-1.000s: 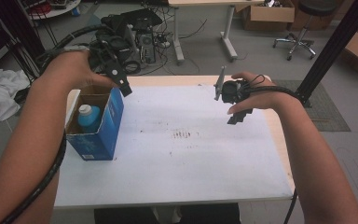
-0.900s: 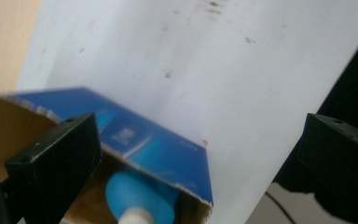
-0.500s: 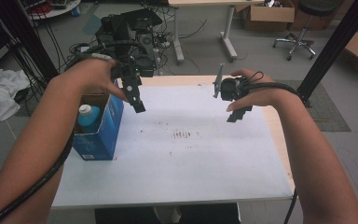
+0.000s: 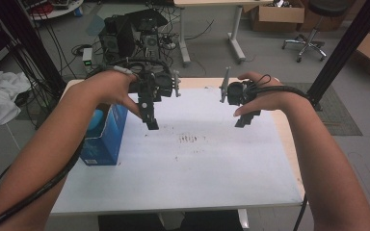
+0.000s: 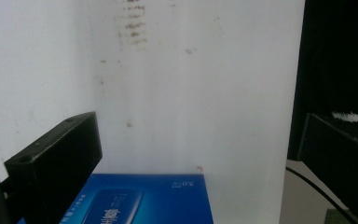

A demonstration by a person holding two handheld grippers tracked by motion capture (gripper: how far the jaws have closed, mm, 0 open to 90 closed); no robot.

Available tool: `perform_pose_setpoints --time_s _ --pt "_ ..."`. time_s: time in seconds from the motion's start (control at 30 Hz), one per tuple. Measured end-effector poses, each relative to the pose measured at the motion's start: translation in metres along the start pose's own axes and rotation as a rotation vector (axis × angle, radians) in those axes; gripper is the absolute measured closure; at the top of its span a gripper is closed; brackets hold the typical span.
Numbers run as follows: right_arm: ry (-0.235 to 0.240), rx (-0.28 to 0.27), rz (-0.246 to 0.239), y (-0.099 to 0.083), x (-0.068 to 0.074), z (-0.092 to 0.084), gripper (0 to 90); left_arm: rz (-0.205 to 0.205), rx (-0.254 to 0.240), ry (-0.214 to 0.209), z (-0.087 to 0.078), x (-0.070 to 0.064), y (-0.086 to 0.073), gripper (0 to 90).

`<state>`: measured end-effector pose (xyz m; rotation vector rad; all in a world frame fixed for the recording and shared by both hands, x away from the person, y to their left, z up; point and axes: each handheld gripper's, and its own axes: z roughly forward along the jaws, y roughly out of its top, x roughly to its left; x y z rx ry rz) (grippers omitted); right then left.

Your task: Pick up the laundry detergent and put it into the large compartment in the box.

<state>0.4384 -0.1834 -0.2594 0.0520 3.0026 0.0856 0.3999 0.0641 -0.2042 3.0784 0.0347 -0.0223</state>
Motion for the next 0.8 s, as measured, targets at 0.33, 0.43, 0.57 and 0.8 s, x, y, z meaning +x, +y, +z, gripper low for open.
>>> perform_pose_setpoints --time_s 0.33,0.43,0.57,0.8 --pt "0.004 0.006 0.002 0.002 0.000 0.001 16.3 0.021 0.033 -0.017 0.009 -0.006 0.009 0.1" --pt "0.004 0.002 0.000 0.002 0.000 0.001 16.3 0.023 0.035 -0.015 0.008 -0.007 0.012 0.1" --pt "0.003 0.002 0.000 0.001 0.000 0.002 16.3 0.027 0.035 -0.015 0.009 -0.007 0.016 0.1" --pt "0.007 -0.002 0.001 -0.001 -0.001 0.005 16.3 0.023 0.034 -0.022 0.015 -0.004 0.018 0.1"
